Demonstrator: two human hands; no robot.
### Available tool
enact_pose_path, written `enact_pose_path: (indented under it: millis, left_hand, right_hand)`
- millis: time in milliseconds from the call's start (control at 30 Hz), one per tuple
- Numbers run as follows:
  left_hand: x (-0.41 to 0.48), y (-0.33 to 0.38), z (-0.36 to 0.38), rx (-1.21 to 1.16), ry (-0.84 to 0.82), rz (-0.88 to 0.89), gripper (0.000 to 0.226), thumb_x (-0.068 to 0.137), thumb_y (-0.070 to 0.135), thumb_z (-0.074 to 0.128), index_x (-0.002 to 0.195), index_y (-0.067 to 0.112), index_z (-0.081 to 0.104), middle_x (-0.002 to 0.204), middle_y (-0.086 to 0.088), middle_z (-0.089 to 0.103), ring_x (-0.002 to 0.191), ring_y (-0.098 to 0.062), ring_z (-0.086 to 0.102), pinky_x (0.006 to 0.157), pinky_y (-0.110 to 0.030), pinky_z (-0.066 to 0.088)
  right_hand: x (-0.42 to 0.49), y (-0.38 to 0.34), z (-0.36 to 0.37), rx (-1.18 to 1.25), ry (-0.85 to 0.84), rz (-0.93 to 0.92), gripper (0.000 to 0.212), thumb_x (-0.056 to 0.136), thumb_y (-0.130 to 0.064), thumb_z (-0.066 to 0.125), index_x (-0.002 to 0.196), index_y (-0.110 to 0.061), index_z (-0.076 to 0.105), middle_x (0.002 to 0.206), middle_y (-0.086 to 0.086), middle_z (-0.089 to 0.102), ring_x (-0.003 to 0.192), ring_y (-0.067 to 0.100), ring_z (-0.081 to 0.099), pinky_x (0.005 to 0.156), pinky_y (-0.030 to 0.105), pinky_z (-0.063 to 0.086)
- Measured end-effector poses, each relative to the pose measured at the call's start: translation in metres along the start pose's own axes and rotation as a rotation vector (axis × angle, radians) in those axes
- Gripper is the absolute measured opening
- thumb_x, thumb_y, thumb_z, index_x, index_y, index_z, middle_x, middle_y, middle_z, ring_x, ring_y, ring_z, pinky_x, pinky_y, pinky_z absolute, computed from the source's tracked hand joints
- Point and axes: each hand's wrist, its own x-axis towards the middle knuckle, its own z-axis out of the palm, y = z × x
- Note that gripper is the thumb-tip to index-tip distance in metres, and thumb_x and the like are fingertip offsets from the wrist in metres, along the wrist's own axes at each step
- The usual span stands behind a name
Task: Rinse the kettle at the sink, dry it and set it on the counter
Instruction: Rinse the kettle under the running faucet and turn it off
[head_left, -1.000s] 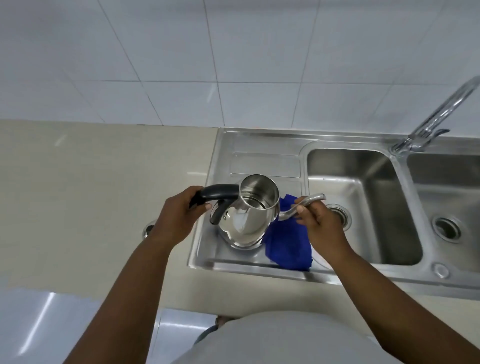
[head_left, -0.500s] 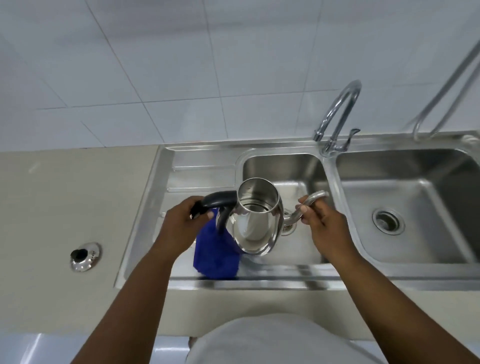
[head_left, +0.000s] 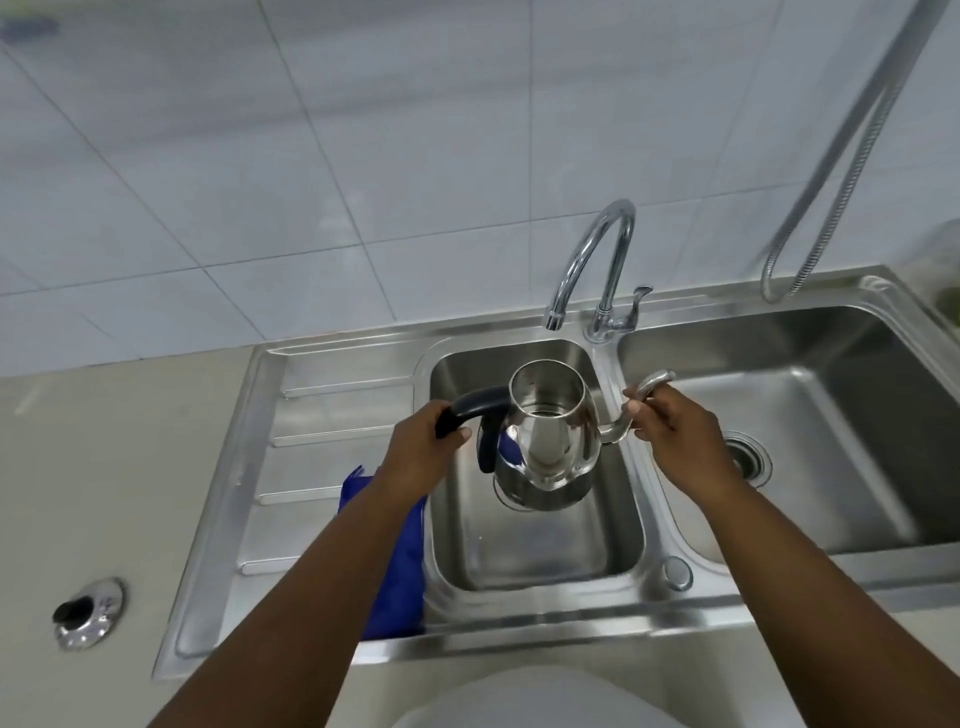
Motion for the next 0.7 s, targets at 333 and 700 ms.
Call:
enact_pose_path:
  millis: [333, 700]
  left_hand:
    - [0.045, 0.000, 0.011, -0.002, 0.047, 0.021, 0.017, 0.091, 0.021, 0.064, 0.106, 0.022, 0.058, 0.080, 0.006, 0.059, 0.071, -0.007, 0.055, 0.062, -0.019, 0.040]
    - [0.063, 0.003, 0.014, 0.032, 0.036, 0.009, 0.020, 0.091, 0.023, 0.063, 0.110, 0.018, 0.059, 0.088, 0.000, 0.061, 0.073, -0.009, 0.054, 0.063, -0.016, 0.039]
  right_hand:
    - [0.090, 0.007, -0.034, 0.187, -0.094, 0.160, 0.033, 0.088, 0.008, 0.059, 0.108, -0.017, 0.069, 0.116, 0.014, 0.072, 0.108, 0.028, 0.068, 0.102, 0.044, 0.050]
    - [0.181, 0.003, -0.037, -0.333, -0.180, 0.037, 0.055, 0.098, -0.003, 0.050, 0.151, -0.012, 0.040, 0.152, 0.012, 0.050, 0.143, 0.029, 0.045, 0.117, 0.035, 0.030]
